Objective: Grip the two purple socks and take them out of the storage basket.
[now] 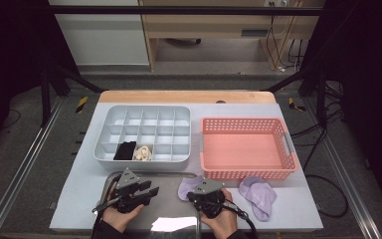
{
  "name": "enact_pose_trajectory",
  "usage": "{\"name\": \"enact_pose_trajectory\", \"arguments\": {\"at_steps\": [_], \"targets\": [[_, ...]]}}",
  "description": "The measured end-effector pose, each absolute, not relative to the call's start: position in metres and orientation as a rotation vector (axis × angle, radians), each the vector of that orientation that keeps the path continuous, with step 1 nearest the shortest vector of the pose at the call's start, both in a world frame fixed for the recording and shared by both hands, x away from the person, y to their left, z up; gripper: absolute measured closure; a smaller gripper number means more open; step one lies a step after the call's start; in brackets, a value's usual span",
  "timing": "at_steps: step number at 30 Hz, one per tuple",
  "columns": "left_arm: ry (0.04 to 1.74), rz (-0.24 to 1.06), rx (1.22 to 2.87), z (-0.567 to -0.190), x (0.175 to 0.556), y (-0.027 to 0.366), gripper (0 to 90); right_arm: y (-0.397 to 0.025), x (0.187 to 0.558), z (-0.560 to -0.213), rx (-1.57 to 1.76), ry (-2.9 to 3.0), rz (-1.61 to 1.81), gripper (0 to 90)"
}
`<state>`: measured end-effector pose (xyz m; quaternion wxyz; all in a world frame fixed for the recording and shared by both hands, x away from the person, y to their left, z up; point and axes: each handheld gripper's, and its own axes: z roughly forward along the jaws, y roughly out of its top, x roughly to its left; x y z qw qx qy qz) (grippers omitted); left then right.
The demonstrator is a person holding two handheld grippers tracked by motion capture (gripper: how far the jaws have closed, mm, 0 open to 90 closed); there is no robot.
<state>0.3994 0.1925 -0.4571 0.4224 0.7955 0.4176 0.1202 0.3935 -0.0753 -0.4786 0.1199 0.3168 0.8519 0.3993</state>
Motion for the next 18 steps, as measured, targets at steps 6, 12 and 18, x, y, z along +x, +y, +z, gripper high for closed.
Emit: {"name": "enact_pose_trajectory", "arguments": {"at_steps": [6,12,18], "targets": [[1.034,0.280,1.990,-0.456,0.397,0.190,58.5,-0.075,0.380,-0.478,0.832,2.631,1.233,89.2],[0.996,0.259,2.020,-0.454,0.392,0.177,55.4,-0.085,0.373,-0.474,0.861,2.602,1.348,80.6],[0.955,0.239,2.065,-0.456,0.390,0.156,53.7,-0.117,0.373,-0.457,0.942,2.435,1.332,77.1]]}}
